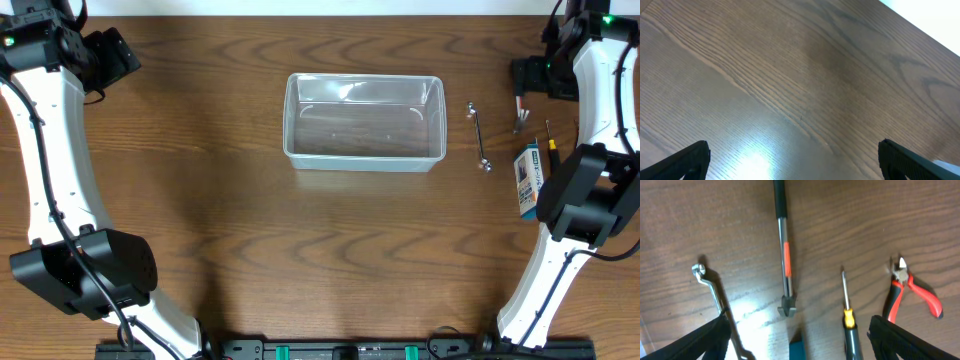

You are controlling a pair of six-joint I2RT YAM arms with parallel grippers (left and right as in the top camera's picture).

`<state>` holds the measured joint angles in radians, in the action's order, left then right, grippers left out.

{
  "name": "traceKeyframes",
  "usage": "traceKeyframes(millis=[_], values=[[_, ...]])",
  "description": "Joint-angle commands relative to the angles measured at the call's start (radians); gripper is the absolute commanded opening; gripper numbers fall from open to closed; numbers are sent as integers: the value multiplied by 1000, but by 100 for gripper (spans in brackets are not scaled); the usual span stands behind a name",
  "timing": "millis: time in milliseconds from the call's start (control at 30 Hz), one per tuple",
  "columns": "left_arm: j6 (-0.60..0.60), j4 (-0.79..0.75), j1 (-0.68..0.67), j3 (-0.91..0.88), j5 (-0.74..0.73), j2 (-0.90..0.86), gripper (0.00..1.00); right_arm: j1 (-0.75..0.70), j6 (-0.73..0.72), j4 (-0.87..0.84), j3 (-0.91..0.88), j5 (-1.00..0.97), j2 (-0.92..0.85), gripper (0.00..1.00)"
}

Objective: Pack container
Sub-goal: 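Move the right gripper over the hammer handle and lower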

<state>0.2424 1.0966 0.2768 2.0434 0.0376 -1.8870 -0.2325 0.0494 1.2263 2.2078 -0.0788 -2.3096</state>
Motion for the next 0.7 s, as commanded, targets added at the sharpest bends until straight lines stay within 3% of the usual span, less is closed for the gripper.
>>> traceKeyframes(millis=[0, 200, 667], values=[[-2, 2, 0, 5, 16, -4, 98, 5, -19, 27, 25, -4, -33, 91], [-2, 2, 0, 5, 16, -4, 98, 4, -19, 61, 34, 1, -77, 96], [-2, 2, 0, 5, 16, -4, 98, 6, -19, 68, 34, 5, -191, 94]])
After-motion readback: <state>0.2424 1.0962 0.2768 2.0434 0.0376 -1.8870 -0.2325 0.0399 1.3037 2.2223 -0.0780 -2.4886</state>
